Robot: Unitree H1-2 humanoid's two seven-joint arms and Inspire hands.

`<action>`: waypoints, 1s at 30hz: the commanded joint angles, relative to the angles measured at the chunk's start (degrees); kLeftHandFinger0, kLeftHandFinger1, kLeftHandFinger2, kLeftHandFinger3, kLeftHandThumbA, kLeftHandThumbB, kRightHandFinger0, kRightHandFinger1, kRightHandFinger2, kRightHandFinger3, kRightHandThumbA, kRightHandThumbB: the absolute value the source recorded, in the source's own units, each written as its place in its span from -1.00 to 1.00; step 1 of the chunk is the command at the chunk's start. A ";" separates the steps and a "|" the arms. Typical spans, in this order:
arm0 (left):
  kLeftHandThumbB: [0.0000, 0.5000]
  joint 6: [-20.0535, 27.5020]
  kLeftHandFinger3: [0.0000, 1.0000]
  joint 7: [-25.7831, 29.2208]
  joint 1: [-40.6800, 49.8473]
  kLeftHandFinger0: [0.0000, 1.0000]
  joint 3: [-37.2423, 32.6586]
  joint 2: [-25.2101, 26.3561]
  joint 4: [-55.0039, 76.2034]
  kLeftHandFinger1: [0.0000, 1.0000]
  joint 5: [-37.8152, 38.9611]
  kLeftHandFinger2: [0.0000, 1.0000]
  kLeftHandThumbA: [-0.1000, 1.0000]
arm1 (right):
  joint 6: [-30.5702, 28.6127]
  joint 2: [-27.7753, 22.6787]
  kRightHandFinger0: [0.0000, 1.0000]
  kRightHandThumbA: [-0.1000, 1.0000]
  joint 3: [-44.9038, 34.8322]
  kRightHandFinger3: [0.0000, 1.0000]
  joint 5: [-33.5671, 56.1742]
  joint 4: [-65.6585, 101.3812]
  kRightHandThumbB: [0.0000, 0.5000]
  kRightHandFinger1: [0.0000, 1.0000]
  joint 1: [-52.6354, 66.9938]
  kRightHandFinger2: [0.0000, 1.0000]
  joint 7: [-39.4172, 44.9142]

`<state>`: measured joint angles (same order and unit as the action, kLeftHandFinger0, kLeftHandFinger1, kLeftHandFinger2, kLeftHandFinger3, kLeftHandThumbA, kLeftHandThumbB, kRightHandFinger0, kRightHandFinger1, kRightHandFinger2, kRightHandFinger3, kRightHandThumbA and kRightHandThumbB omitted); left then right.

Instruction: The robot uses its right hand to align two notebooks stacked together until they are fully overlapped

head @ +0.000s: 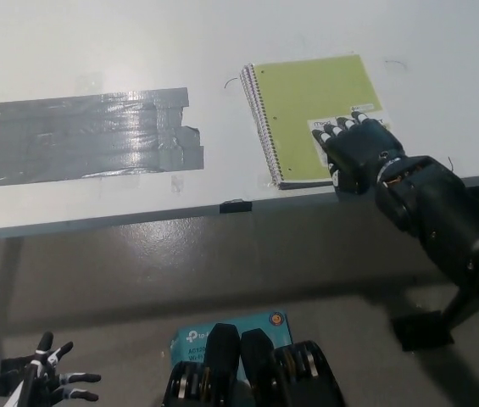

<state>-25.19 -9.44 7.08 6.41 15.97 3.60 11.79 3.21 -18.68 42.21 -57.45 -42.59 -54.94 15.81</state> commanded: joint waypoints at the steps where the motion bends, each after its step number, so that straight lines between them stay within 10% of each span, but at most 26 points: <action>1: 1.00 1.08 1.00 -1.44 -0.14 -0.23 -0.38 1.91 1.31 -0.03 -0.66 0.11 1.00 | -2.24 -1.15 1.00 1.00 0.35 1.00 -0.15 -0.38 1.00 1.00 -1.04 1.00 0.48; 30: 1.00 0.48 1.00 -1.14 0.60 -0.37 -0.75 1.80 1.36 -0.08 -0.65 0.06 1.00 | -2.31 -2.41 1.00 1.00 0.04 1.00 -0.77 -0.34 1.00 1.00 -1.62 1.00 0.58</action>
<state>-25.30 -9.46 7.19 5.57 16.16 3.65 11.53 -0.13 -19.83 42.50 -57.67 -43.80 -55.59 13.95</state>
